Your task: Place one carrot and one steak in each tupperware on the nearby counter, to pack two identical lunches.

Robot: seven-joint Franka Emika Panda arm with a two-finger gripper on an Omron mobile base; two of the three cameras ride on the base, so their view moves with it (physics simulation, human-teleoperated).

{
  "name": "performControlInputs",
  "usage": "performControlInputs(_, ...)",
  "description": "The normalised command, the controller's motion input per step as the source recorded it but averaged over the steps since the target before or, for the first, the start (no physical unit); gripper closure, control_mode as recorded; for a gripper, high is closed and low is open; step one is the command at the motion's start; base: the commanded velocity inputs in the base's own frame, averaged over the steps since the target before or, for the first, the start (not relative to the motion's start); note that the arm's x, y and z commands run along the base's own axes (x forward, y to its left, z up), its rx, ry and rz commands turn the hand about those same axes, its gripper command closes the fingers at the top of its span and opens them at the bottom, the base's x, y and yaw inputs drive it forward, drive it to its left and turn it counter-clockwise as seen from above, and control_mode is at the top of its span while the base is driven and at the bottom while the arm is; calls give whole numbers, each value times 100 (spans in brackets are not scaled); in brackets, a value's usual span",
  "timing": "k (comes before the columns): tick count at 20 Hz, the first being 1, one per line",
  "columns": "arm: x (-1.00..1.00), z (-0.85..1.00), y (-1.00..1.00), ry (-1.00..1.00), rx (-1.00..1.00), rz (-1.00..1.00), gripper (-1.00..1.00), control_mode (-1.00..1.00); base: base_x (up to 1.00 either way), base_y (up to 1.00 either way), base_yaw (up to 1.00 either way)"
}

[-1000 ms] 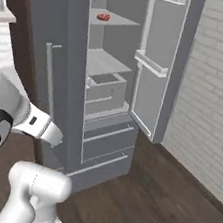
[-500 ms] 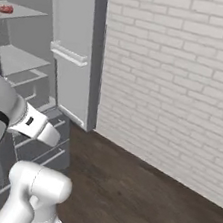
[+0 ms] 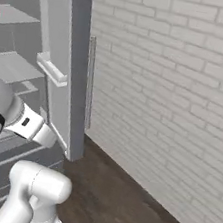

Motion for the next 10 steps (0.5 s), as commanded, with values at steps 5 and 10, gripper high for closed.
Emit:
performControlInputs(5,0,0,0,0,0,0,-100,100,81,0,82)
performControlInputs(10,0,0,0,0,0,0,-100,100,63,18,75)
